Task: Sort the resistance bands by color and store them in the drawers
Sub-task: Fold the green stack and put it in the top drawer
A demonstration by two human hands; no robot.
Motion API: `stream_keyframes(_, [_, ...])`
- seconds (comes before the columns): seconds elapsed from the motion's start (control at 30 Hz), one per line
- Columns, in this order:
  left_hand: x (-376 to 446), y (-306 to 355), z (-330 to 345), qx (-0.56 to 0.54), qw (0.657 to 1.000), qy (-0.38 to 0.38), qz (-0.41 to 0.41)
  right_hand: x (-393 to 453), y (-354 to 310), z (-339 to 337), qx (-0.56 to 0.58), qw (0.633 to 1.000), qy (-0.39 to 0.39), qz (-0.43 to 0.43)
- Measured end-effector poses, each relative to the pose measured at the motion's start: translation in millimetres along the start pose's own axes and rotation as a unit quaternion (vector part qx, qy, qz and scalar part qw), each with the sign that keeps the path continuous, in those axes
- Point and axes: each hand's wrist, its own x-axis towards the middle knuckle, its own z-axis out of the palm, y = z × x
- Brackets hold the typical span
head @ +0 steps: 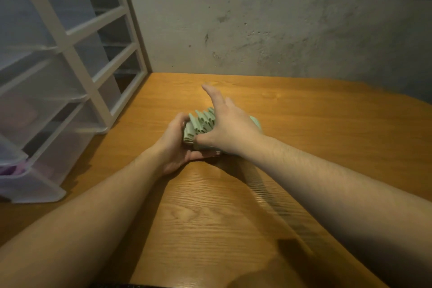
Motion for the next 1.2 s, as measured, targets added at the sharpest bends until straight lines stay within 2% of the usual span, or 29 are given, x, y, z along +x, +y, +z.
stream_keyframes(0.1, [-1.0, 2.8, -3.5, -0.014, 1.0, -0.022, -0.016, -6.6, 7.0, -2.1, 0.048, 0.999, 0.005, -0.023])
stream_keyframes(0.17, [-2.0, 1.4, -1.8, 0.032, 0.998, -0.047, -0.008, -13.3, 11.8, -6.7, 0.076, 0.997, 0.004, -0.033])
stream_keyframes(0.43, [-4.4, 5.0, 0.6, 0.137, 0.988, -0.063, -0.027, -34.7, 35.9, -10.3, 0.046, 0.991, 0.047, -0.112])
stream_keyframes(0.67, [-6.3, 12.1, 6.3, 0.248, 0.967, -0.063, -0.013, -30.1, 40.9, -8.4, 0.084, 0.991, 0.062, -0.089])
stream_keyframes(0.73, [-7.2, 14.2, 7.7, 0.299, 0.953, -0.053, 0.017, -31.1, 47.2, -10.6, 0.067, 0.991, 0.072, -0.092])
stream_keyframes(0.8, [-10.8, 13.4, 10.5, 0.385, 0.919, -0.046, 0.077, -33.1, 59.3, -16.1, 0.033, 0.994, 0.084, -0.064])
stream_keyframes(0.87, [-15.0, 7.6, 9.3, 0.405, 0.9, -0.073, 0.142, -38.0, 73.8, -22.2, 0.022, 0.997, 0.067, -0.025])
stream_keyframes(0.97, [-21.0, -6.4, 2.2, 0.422, 0.872, -0.119, 0.217, -49.7, 89.8, -26.2, 0.135, 0.99, -0.04, -0.024])
stream_keyframes(1.07, [-22.0, -23.8, -6.7, 0.472, 0.824, -0.129, 0.286, -61.9, 101.1, -23.8, 0.129, 0.979, -0.13, -0.09])
stream_keyframes(1.2, [-27.5, -37.5, -17.2, 0.442, 0.834, -0.089, 0.317, -70.7, 112.2, -25.4, 0.142, 0.975, -0.115, -0.123])
